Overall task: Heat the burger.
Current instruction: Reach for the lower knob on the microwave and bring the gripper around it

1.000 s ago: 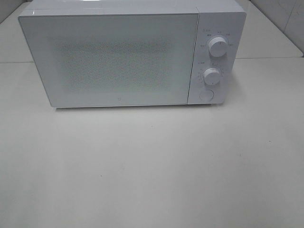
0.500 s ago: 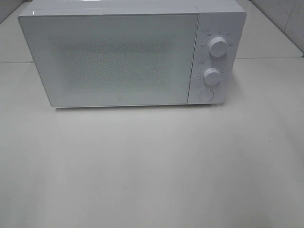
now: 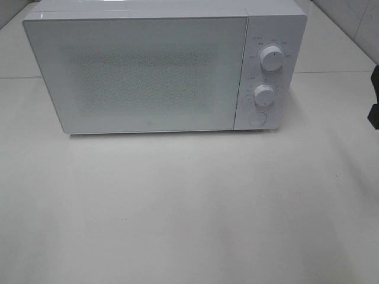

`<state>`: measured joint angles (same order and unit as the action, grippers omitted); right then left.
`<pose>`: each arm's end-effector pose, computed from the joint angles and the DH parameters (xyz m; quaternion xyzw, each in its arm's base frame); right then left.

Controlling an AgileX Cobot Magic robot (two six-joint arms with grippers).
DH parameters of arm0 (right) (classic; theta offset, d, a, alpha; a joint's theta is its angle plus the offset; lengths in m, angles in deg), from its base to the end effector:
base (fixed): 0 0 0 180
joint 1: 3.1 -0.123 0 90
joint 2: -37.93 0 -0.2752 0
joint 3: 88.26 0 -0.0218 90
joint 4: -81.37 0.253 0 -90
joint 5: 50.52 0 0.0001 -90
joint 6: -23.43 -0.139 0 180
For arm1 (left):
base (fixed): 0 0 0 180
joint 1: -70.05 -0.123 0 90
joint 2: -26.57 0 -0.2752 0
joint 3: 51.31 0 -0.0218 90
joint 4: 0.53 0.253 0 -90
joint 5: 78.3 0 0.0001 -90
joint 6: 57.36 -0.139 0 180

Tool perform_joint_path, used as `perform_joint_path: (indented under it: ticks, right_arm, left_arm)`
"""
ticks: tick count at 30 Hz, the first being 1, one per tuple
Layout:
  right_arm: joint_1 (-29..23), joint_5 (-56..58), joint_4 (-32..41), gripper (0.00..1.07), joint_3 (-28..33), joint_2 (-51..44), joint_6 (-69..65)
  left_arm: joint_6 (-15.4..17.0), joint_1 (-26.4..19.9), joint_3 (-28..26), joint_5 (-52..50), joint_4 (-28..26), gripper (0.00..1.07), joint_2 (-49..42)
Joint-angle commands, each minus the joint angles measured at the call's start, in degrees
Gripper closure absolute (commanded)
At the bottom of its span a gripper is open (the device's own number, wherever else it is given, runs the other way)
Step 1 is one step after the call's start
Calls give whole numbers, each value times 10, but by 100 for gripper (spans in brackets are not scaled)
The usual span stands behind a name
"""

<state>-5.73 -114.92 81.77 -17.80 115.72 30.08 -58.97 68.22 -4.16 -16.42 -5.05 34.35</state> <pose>0.2315 0.0098 0.2031 -0.0507 0.6662 -0.0271 0.7435 0.0460 -0.0082 0.2610 0.0008 0.8511 -0.0236 0.5244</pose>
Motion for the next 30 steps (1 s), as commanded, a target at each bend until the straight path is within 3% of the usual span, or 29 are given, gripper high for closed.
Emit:
perform_joint_path:
  ticks: [1,3,5,6,7,9,12,20,30]
  right_arm:
    - [1,-56,-1,30,1,34,10]
    - [-56,-68,25,31,-11,80,21]
    - [-78,-69,42,31,-15,94,26]
    - [-119,-77,78,31,-25,120,36]
    - [-119,-77,78,31,-25,120,36]
    - [-173,-109,136,31,-48,168,35]
    - [-212,-139,164,31,-72,215,29]
    - [-256,-156,171,31,-150,305,-1]
    - [-259,-153,171,31,-222,378,-10]
  left_arm:
    - [2,-1,2,-5,1,7,-8]
    - [2,-1,2,-5,1,7,-8]
    - [2,-1,2,-5,1,7,-8]
    - [2,-1,2,-5,1,7,-8]
    - [2,-1,2,-5,1,7,-8]
    - [2,-1,2,-5,1,7,-8]
    - [2,-1,2,-5,1,7,-8]
    - [2,-1,2,-5,1,7,-8]
    - [2,-1,2,-5,1,7,-8]
